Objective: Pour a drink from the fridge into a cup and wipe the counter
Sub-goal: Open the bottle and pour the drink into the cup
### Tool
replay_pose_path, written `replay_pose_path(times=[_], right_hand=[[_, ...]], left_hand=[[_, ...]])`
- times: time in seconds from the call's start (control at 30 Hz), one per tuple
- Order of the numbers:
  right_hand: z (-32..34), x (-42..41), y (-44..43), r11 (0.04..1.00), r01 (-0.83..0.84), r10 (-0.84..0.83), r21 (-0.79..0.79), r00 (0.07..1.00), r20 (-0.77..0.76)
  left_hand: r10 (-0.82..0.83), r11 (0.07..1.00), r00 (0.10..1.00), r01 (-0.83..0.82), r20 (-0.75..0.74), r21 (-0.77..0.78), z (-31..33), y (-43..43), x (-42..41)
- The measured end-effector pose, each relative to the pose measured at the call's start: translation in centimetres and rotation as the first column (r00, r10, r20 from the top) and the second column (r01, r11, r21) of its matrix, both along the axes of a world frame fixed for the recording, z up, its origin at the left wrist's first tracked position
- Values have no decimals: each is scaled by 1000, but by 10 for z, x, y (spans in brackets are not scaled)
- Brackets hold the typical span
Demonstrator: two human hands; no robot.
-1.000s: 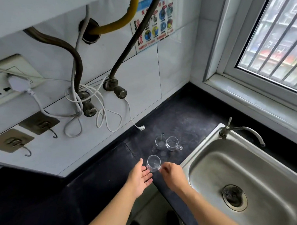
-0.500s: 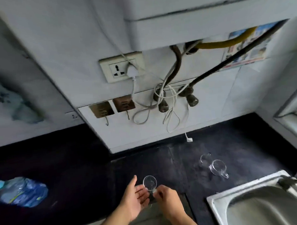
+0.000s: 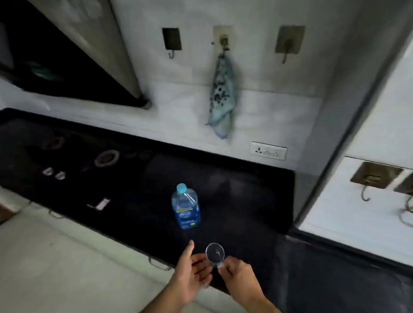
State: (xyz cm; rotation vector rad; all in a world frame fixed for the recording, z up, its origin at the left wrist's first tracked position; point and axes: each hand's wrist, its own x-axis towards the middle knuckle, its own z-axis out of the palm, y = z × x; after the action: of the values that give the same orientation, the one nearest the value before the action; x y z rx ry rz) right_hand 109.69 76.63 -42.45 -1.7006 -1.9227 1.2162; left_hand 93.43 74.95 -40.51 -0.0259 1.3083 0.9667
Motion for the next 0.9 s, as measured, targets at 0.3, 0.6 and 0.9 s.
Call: replay_pose_path(times=[0.3,0.6,0.9], right_hand=[[-21,-155,40,997,59,-57,-48,998,37],[-35,-188,58,982,166,-153,-89,978,139],[-55,-194,61,958,241,-213,-154,961,175]], left_hand=[[-6,999,990,11,139,-39,-21,44,-159],[-79,986,963,114,259,-122,-54,82,-194],[-125,969,957,174,262,-173,-71,92,-209]])
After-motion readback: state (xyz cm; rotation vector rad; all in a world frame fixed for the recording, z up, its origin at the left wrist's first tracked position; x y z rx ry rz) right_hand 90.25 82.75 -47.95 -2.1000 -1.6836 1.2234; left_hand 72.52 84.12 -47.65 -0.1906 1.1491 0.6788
